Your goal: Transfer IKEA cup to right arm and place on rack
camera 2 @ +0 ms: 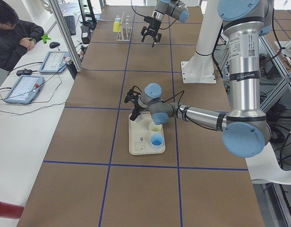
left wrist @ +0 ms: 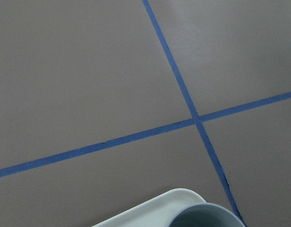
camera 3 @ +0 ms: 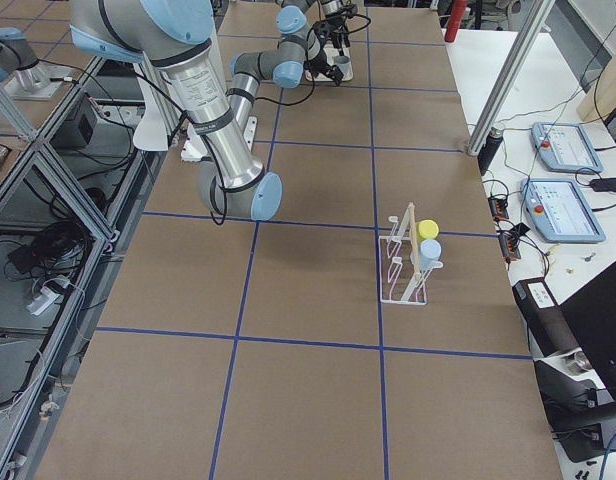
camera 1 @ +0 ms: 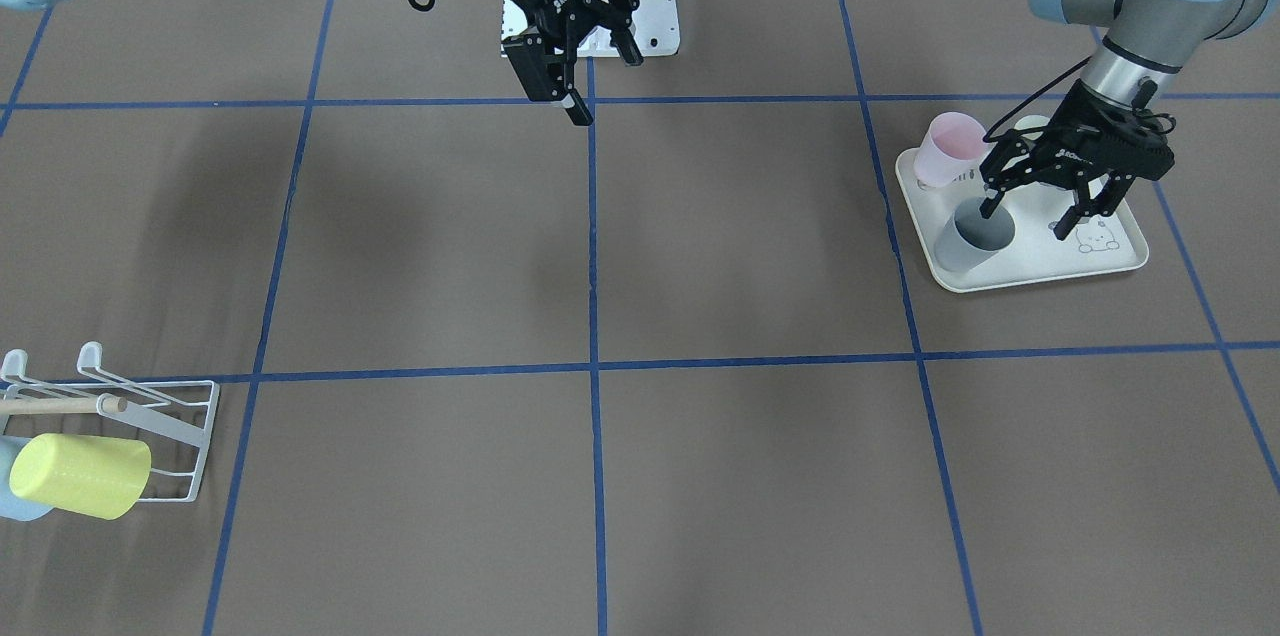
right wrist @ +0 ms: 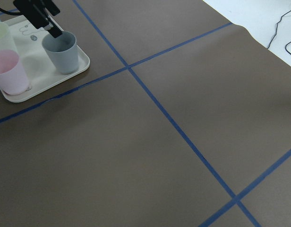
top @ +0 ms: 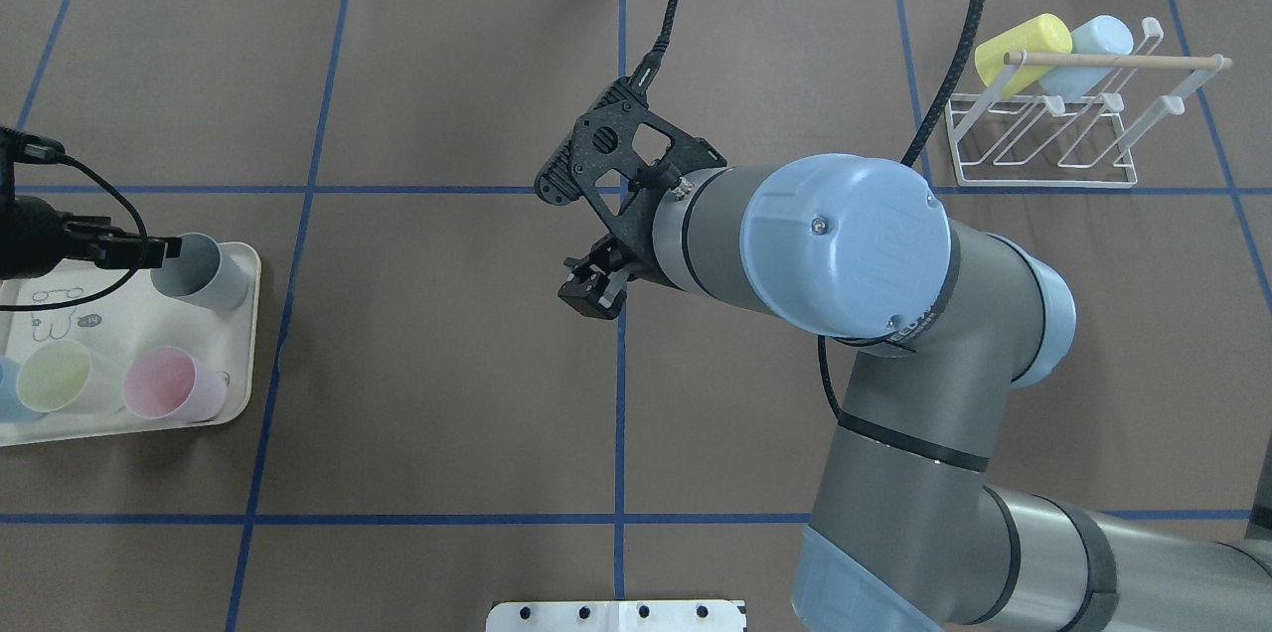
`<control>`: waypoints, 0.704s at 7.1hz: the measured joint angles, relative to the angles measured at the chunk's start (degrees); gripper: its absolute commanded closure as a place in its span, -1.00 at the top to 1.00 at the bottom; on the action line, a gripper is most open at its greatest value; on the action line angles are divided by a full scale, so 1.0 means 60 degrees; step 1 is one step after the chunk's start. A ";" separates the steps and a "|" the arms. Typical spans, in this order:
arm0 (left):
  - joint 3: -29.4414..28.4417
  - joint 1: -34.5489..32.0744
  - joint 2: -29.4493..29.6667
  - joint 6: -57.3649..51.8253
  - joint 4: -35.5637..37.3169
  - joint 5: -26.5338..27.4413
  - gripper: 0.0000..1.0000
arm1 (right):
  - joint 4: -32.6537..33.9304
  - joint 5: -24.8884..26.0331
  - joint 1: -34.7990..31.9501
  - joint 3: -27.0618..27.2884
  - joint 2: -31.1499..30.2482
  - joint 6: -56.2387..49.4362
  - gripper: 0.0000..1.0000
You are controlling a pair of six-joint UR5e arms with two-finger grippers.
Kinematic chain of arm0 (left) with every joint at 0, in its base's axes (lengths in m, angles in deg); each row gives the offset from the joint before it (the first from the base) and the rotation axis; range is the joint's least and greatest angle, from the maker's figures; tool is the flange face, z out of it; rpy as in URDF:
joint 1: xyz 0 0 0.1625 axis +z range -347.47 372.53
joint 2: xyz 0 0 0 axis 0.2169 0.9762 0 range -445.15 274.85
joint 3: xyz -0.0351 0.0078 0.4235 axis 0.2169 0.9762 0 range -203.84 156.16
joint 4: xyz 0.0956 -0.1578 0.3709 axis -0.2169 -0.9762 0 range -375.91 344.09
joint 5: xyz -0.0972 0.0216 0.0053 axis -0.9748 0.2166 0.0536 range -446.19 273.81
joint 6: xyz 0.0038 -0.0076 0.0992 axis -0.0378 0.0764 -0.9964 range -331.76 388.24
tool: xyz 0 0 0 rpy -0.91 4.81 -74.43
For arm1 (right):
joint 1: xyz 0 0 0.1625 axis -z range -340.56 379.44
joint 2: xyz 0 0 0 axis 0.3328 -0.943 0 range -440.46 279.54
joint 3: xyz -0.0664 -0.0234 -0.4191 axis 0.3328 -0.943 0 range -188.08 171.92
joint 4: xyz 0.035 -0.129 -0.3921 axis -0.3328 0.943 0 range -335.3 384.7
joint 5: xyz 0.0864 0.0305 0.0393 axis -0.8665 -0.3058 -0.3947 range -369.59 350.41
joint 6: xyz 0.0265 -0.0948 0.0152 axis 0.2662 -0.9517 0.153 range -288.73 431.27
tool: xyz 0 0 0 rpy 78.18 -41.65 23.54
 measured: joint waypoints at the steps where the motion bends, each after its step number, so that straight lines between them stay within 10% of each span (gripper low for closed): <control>1: -0.0061 0.0030 -0.0001 -0.0004 -0.0007 0.0017 0.15 | -0.0075 -0.0129 -0.0003 -0.0047 -0.0012 0.0001 0.99; 5: -0.0146 0.0112 -0.0002 -0.0009 -0.0023 0.0015 -0.32 | -0.0251 -0.0124 -0.0012 -0.0088 -0.0076 0.0100 0.99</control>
